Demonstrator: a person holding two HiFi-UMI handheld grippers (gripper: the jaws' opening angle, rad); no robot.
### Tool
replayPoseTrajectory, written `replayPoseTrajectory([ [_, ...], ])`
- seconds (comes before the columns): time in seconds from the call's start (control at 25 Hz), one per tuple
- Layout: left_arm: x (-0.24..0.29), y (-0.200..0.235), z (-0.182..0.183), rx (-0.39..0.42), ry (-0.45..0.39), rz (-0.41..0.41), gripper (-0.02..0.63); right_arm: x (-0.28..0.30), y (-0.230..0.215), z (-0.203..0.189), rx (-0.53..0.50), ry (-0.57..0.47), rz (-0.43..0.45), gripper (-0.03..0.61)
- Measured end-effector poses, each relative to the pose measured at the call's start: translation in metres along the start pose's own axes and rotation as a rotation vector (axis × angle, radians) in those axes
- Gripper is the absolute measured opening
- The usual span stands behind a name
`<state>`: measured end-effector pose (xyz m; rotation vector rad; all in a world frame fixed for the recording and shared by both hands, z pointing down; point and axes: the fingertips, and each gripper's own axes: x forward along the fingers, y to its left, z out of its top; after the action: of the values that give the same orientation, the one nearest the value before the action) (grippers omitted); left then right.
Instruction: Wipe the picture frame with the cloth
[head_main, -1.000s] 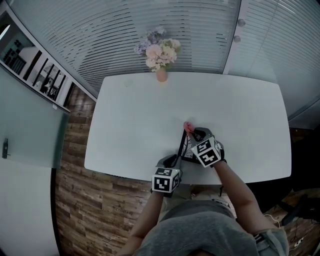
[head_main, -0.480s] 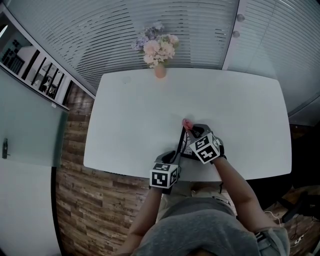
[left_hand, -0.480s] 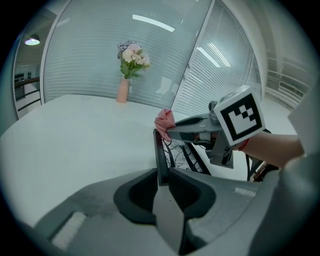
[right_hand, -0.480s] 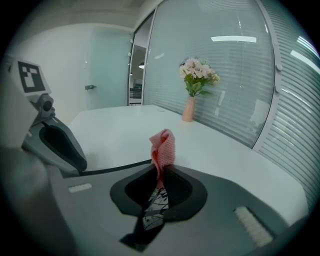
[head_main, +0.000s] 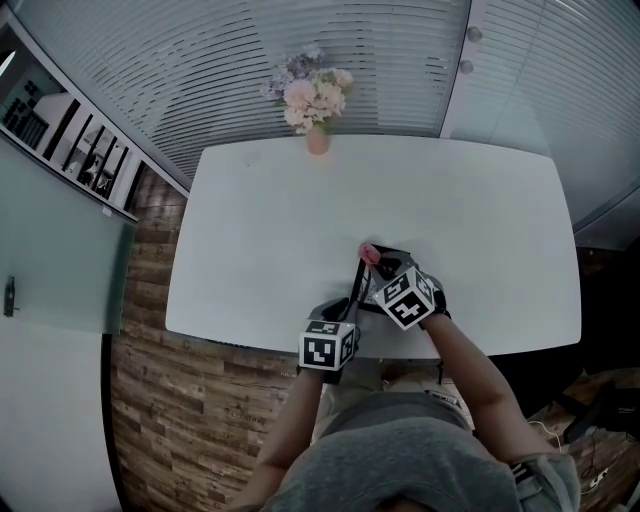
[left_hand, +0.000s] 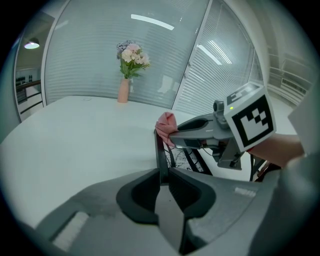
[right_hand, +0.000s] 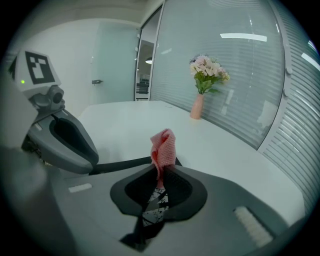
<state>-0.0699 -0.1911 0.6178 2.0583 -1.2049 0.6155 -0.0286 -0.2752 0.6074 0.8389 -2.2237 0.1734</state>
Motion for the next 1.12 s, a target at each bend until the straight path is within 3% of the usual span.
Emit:
replayPoseTrajectory([
  [1.12, -0.002, -0.001, -0.001, -0.015, -0.005, 0.018, 0.054, -0.019, 0.044, -0.011, -0.047, 0.011, 0.073, 0.037],
])
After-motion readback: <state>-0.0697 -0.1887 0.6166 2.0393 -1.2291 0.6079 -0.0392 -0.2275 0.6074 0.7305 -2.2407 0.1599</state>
